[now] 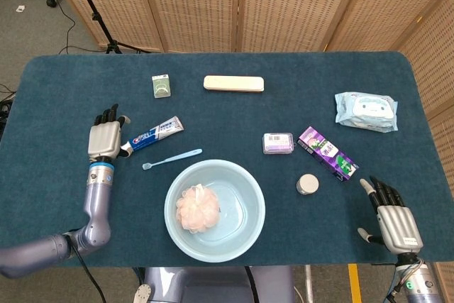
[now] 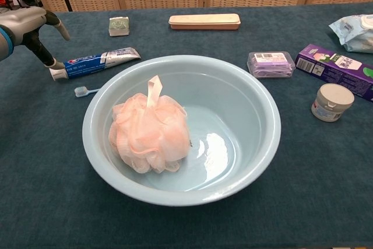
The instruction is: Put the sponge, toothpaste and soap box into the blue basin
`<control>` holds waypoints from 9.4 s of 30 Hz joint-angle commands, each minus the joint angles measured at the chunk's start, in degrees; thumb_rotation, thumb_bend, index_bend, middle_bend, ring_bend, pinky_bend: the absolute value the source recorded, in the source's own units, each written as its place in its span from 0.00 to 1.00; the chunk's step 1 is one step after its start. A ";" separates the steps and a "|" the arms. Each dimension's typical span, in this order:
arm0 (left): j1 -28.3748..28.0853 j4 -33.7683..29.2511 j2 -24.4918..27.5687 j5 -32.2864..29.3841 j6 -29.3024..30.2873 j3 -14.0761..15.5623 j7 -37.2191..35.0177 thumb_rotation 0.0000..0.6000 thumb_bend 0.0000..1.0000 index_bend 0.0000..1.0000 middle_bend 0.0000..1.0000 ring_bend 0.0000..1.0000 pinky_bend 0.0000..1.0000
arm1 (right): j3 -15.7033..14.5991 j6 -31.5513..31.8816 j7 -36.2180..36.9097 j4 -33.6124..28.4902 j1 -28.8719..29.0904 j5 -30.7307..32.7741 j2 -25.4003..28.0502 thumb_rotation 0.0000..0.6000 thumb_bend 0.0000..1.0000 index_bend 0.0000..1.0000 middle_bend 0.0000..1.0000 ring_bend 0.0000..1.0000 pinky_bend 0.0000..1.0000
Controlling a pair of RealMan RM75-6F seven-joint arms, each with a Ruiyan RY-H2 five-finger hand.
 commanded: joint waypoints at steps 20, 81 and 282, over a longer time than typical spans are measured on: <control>-3.52 11.74 -8.17 -0.76 -2.36 0.65 0.28 1.00 0.23 0.39 0.03 0.06 0.17 | 0.18 0.75 1.33 0.41 -0.10 -0.23 0.17 1.00 0.21 0.00 0.00 0.00 0.07; -0.90 -14.25 1.18 22.64 16.36 -5.04 -2.09 1.00 0.43 0.80 0.45 0.52 0.53 | -0.42 2.61 2.64 -0.84 -0.73 -2.36 1.13 1.00 0.21 0.00 0.00 0.00 0.07; 26.74 -15.72 19.52 37.11 1.72 18.02 -32.36 1.00 0.22 0.00 0.00 0.00 0.00 | 14.09 -25.79 -39.44 18.93 45.50 38.67 -22.64 1.00 0.18 0.14 0.00 0.00 0.07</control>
